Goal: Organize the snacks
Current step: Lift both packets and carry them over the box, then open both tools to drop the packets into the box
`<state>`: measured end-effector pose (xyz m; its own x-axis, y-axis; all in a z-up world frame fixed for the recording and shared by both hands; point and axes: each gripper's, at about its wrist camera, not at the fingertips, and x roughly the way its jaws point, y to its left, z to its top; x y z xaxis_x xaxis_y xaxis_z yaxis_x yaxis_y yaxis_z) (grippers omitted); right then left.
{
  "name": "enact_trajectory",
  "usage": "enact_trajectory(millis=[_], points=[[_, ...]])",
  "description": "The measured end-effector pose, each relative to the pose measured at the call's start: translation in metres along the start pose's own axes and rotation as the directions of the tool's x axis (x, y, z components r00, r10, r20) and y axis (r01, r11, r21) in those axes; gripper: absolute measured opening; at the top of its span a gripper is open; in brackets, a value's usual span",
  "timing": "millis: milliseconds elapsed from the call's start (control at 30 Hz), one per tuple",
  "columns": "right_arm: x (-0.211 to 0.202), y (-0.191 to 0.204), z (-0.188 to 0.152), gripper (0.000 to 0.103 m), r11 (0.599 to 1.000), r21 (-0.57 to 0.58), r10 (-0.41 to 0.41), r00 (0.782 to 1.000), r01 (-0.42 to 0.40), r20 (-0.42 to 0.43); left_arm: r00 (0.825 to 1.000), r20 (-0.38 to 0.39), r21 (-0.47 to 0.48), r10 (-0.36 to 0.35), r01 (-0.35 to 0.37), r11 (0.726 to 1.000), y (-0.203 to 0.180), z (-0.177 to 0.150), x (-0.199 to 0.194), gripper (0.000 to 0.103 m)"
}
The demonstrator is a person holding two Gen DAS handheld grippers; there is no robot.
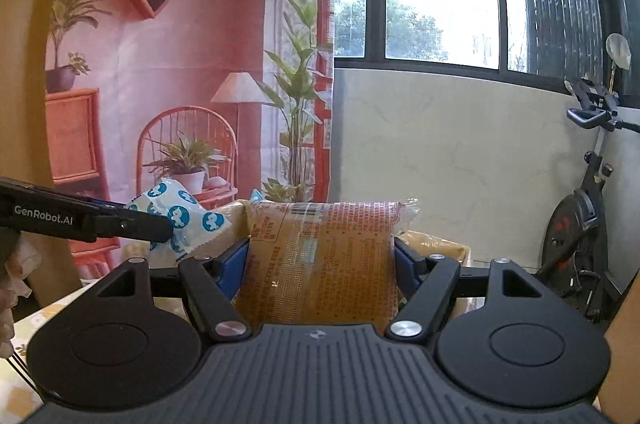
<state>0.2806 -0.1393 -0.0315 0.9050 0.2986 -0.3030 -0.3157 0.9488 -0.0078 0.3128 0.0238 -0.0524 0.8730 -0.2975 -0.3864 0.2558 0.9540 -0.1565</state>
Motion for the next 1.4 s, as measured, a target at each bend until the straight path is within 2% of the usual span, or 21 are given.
enact_trajectory(millis=[133,267,433,733,900,967,1000,1033,1067,1100,1167,1400], points=[[0.02,-0.001,-0.008,0.073,0.999,0.017,-0.027,1.0,0.027,-0.012,1.0,-0.025,0.002,0.004,-0.004,1.0,0.005,-0.001,0.015,0.048],[0.033,0.0,-0.016,0.076,0.998,0.027,-0.062,0.998,0.062,-0.031,0.998,-0.063,0.021,-0.027,0.029,0.999,0.008,-0.003,0.027,0.05],[0.037,-0.001,-0.016,0.083,0.996,0.026,-0.08,0.996,0.082,-0.05,0.997,-0.072,0.031,-0.004,0.006,0.999,0.01,-0.004,0.028,0.059],[0.021,0.0,-0.014,0.086,0.995,0.002,-0.101,0.993,0.102,-0.052,0.998,-0.067,0.006,0.016,-0.016,1.0,0.017,0.002,0.015,0.062],[0.002,-0.008,-0.013,0.086,0.996,0.022,-0.084,0.995,0.085,-0.052,0.997,-0.071,-0.003,0.014,-0.014,1.0,0.015,0.0,0.012,0.062],[-0.005,-0.011,-0.013,0.083,0.998,0.029,-0.062,0.996,0.064,-0.063,0.997,-0.074,-0.005,0.009,-0.01,1.0,0.014,-0.001,0.011,0.062],[-0.009,-0.012,-0.013,0.08,0.998,0.028,-0.057,0.996,0.059,-0.068,0.997,-0.075,-0.006,0.006,-0.007,1.0,0.014,-0.002,0.01,0.062],[-0.013,-0.012,-0.014,0.07,0.998,0.023,-0.057,0.996,0.059,-0.073,0.997,-0.076,-0.006,0.004,-0.004,1.0,0.014,-0.002,0.01,0.062],[-0.016,-0.012,-0.015,0.052,0.998,0.018,-0.051,0.996,0.052,-0.08,0.997,-0.078,-0.006,0.002,-0.003,1.0,0.014,-0.003,0.01,0.062],[-0.018,-0.013,-0.015,0.044,0.999,0.018,-0.04,0.995,0.042,-0.089,0.997,-0.078,-0.006,0.001,-0.002,1.0,0.014,-0.003,0.01,0.062],[-0.02,-0.017,-0.014,0.01,0.999,0.03,-0.037,0.995,0.04,-0.091,0.997,-0.08,-0.005,0.001,-0.001,1.0,0.014,-0.005,0.01,0.062],[0.02,-0.019,-0.002,0.008,0.999,0.035,0.019,0.978,-0.012,-0.209,0.997,-0.071,-0.017,0.004,-0.005,1.0,0.015,-0.005,0.007,0.062]])
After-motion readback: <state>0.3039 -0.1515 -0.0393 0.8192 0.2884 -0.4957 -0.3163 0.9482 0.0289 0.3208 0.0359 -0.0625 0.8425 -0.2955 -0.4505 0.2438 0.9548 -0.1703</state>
